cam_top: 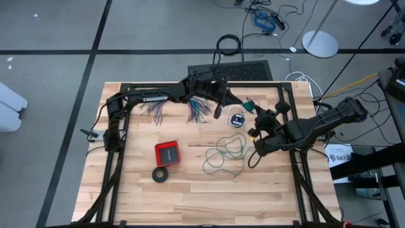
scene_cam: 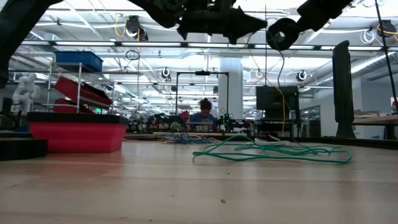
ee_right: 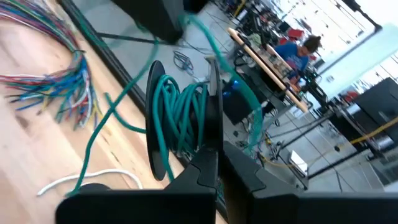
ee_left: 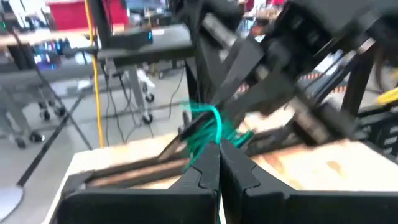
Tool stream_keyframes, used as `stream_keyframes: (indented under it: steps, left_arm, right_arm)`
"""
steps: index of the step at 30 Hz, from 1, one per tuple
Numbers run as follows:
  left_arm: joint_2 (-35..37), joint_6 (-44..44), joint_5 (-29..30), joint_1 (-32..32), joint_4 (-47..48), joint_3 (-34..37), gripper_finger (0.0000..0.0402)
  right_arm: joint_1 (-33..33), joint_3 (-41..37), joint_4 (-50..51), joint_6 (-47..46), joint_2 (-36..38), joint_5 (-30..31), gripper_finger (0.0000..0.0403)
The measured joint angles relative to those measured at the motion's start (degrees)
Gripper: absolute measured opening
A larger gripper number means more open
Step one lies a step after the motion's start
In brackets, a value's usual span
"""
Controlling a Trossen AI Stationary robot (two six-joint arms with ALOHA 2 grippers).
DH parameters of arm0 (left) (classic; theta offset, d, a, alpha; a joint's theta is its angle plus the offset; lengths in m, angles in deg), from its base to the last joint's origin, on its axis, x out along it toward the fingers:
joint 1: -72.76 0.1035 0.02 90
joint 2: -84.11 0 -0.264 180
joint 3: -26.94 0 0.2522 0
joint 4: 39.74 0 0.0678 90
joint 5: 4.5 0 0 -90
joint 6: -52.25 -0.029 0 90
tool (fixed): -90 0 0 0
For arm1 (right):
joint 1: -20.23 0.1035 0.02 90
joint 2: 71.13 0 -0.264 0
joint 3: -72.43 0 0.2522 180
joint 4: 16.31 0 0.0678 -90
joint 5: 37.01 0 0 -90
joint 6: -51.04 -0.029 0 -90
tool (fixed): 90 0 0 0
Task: Coil cords
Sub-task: Coil the green wire onto the spool
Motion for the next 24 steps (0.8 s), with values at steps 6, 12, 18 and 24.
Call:
stream_keyframes:
  steps: [6, 12, 18, 24]
  left_arm:
    - [-0.09, -0.83, 0.03, 1.80, 3.20, 0.02, 0.0000]
    - [-0.09, -2.11, 0.25, 3.04, 5.43, 0.02, 0.0000]
    - [-0.09, -2.72, 0.42, 3.74, 8.55, 0.29, 0.0000]
    - [-0.11, -3.80, 0.46, 4.12, 10.73, 0.33, 0.0000]
  right_arm:
    - [3.72, 0.00, 1.39, 0.01, 0.00, 0.07, 0.0000]
    - [7.29, 0.00, 1.77, 0.00, 0.00, 1.89, 0.0000]
    - [9.58, 0.00, 1.93, 0.27, 0.00, 5.93, 0.0000]
    - [9.14, 0.00, 4.14, 0.20, 0.00, 5.12, 0.0000]
